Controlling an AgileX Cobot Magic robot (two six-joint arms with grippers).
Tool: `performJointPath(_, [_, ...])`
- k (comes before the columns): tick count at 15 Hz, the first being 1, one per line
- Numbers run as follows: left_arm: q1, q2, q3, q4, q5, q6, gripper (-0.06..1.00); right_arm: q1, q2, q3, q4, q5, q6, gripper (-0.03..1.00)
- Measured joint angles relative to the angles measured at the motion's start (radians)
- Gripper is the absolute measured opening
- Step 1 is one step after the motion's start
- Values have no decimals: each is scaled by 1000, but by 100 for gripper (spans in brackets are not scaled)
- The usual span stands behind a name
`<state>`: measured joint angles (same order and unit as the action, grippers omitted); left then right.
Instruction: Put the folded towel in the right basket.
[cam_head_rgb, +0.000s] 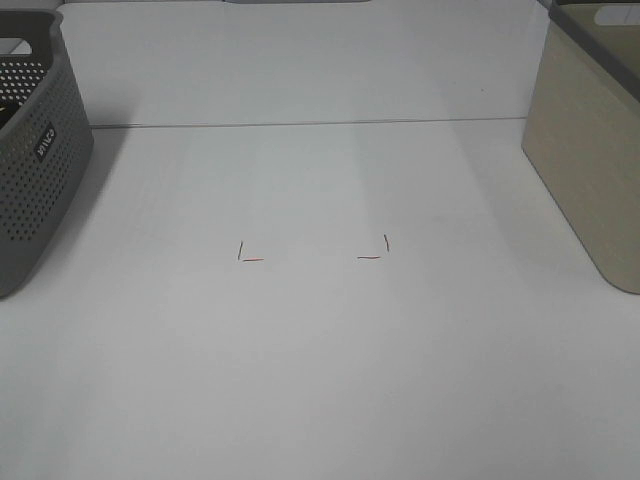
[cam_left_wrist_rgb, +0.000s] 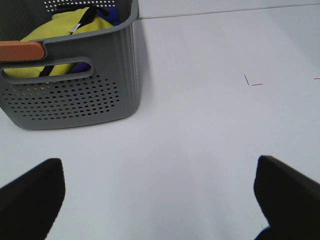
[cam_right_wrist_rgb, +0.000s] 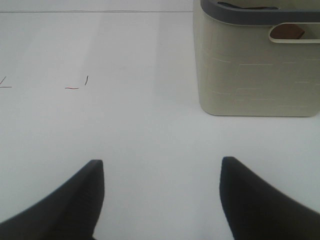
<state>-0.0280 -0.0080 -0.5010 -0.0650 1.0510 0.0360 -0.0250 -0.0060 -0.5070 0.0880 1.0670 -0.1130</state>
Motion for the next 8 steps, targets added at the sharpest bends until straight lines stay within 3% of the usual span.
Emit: performJointPath(8, [0,0,0,0,0,0,98,0,0,0,0,0,0,63])
